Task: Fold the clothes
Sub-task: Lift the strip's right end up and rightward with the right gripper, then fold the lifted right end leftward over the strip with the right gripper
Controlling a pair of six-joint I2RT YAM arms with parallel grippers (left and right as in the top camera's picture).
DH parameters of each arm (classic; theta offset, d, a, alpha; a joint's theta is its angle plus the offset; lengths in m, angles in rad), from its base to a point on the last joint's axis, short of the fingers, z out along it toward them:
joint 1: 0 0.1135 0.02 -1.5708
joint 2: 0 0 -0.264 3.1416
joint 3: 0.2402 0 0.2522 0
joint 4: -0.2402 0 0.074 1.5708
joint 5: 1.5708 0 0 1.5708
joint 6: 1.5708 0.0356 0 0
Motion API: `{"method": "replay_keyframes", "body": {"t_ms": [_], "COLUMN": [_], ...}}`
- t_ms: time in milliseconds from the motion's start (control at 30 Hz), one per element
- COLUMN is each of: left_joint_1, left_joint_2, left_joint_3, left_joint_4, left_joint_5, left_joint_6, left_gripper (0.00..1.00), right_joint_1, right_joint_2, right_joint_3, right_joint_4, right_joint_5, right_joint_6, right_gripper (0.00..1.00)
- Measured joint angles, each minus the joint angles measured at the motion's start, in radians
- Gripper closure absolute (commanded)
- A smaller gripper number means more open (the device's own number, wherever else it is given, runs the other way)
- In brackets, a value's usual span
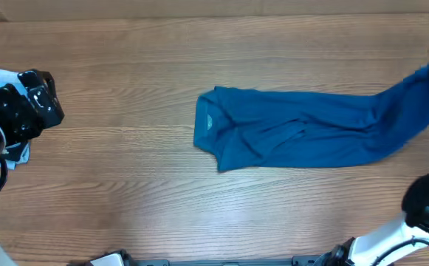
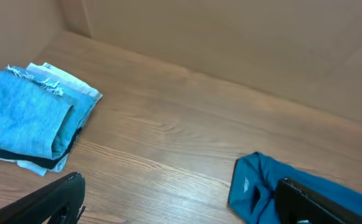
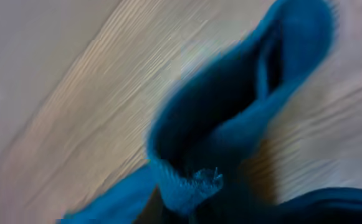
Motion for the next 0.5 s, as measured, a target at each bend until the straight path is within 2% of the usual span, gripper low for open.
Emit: {"method": "replay_keyframes", "body": {"t_ms": [333, 500], "left_joint_1": [0.0, 0.0], "left_joint_2": [0.0, 0.0], "left_joint_3": [0.0, 0.0], "left_joint_4": [0.0, 0.0], "left_joint_5": [0.0, 0.0], "left_joint_6": [0.0, 0.0], "left_gripper": [0.0, 0.0], "right_joint_1": [0.531, 0.716], "right_joint_2": [0.0, 0.0], "right_joint_3": [0.0, -0.005], "right_joint_4": [-0.055, -0.049], "right_joint_5": [0.031, 0.089], "right_joint_6": [0.099, 0.175], "right_gripper": [0.96, 0.96]}}
